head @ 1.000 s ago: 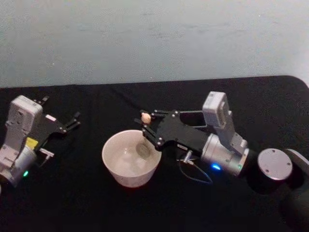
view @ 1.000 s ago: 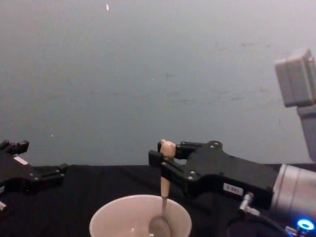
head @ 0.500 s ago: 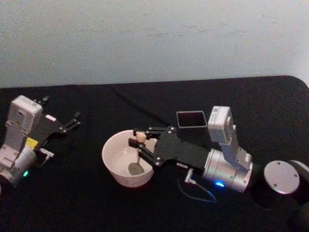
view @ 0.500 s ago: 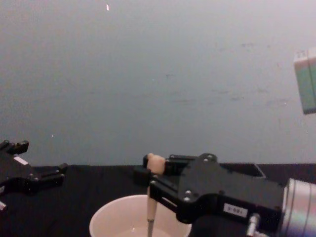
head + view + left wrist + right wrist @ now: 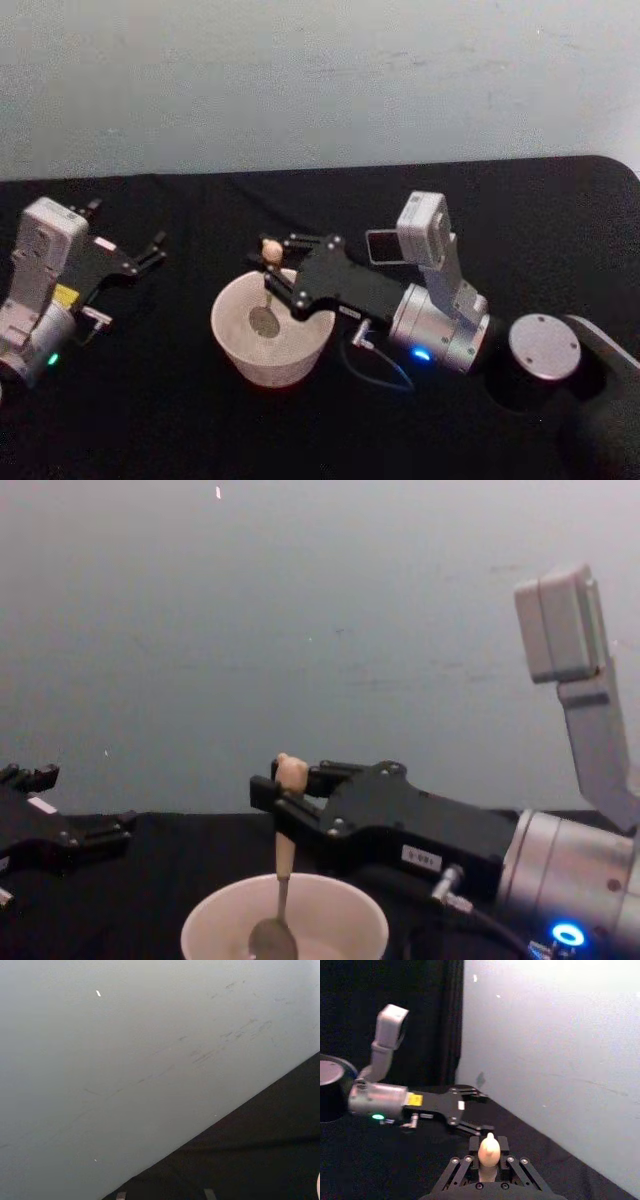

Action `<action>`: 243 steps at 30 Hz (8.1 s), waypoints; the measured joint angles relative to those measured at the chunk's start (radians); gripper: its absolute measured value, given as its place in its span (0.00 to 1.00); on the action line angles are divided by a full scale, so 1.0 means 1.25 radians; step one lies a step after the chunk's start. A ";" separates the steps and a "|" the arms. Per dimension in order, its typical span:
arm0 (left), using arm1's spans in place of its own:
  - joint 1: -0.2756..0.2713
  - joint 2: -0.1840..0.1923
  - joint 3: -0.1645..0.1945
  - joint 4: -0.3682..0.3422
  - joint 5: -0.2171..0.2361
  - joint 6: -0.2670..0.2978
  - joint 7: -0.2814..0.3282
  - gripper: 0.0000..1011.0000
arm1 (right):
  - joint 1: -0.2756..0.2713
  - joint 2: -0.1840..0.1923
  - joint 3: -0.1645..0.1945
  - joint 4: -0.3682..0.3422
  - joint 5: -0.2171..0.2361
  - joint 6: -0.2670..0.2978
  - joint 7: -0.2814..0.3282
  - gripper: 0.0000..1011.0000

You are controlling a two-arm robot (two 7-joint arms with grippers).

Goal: Pick up the stirring spoon with one hand, stir inside the cup, then place it back in its original position.

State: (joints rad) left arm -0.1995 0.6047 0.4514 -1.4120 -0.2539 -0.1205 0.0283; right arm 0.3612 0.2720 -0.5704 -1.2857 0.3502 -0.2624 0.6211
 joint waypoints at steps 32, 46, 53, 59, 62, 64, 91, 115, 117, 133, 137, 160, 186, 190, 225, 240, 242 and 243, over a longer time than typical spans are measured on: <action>0.000 0.000 0.000 0.000 0.000 0.000 0.000 0.99 | -0.015 0.027 0.037 -0.001 -0.014 -0.003 -0.003 0.21; 0.000 0.000 0.000 0.000 0.000 0.000 0.000 0.99 | -0.083 0.077 0.016 -0.105 0.028 0.026 0.045 0.21; 0.000 0.000 0.000 0.000 0.000 0.000 0.000 0.99 | -0.073 0.059 -0.004 -0.101 0.030 0.026 0.043 0.21; 0.000 0.000 0.000 0.000 0.000 0.000 0.000 0.99 | -0.046 0.028 -0.010 -0.066 0.020 0.017 0.022 0.21; 0.000 0.000 0.000 0.000 0.000 0.000 0.000 0.99 | -0.027 0.009 -0.010 -0.036 0.008 0.012 0.006 0.21; 0.000 0.000 0.000 0.000 0.000 0.000 0.000 0.99 | -0.017 -0.001 -0.009 -0.017 0.000 0.009 -0.005 0.21; 0.000 0.000 0.000 0.000 0.000 0.000 0.000 0.99 | -0.004 -0.005 0.028 0.017 -0.021 0.003 -0.024 0.21; 0.000 0.000 0.000 0.000 0.000 0.000 0.000 0.99 | -0.087 0.073 0.027 -0.109 0.028 0.024 0.030 0.21; 0.000 0.000 0.000 0.000 0.000 0.000 0.000 0.99 | -0.088 0.069 0.020 -0.112 0.031 0.025 0.033 0.21; 0.000 0.000 0.000 0.000 0.000 0.000 0.000 0.99 | -0.018 -0.019 -0.002 -0.005 -0.014 -0.005 -0.025 0.21; 0.000 0.000 0.000 0.000 0.000 0.000 0.000 0.99 | -0.002 -0.031 0.008 0.023 -0.025 -0.012 -0.038 0.21; 0.000 0.000 0.000 0.000 0.000 0.000 0.000 0.99 | -0.004 -0.028 0.034 0.035 -0.043 -0.013 -0.042 0.21; 0.000 0.000 0.000 0.000 0.000 0.000 0.000 0.99 | -0.039 0.041 0.092 -0.147 0.038 -0.048 0.001 0.21; 0.000 0.000 0.000 0.000 0.000 0.000 0.000 0.99 | -0.043 0.064 0.117 -0.178 0.063 -0.051 0.002 0.21; 0.000 0.000 0.000 0.000 0.000 0.000 0.000 0.99 | -0.114 0.106 0.206 -0.228 0.078 0.125 -0.137 0.21; 0.000 0.000 0.000 0.000 0.000 0.000 0.000 0.99 | -0.118 0.082 0.183 -0.178 0.080 0.163 -0.152 0.21; 0.000 0.000 0.000 0.000 0.000 0.000 0.000 0.99 | -0.119 0.077 0.182 -0.171 0.080 0.163 -0.155 0.21; 0.000 0.000 0.000 0.000 0.000 0.000 0.000 0.99 | -0.120 0.076 0.181 -0.169 0.079 0.163 -0.157 0.21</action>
State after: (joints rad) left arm -0.1995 0.6047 0.4514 -1.4120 -0.2539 -0.1205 0.0283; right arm 0.2113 0.3667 -0.3436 -1.4971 0.4492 -0.0588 0.4254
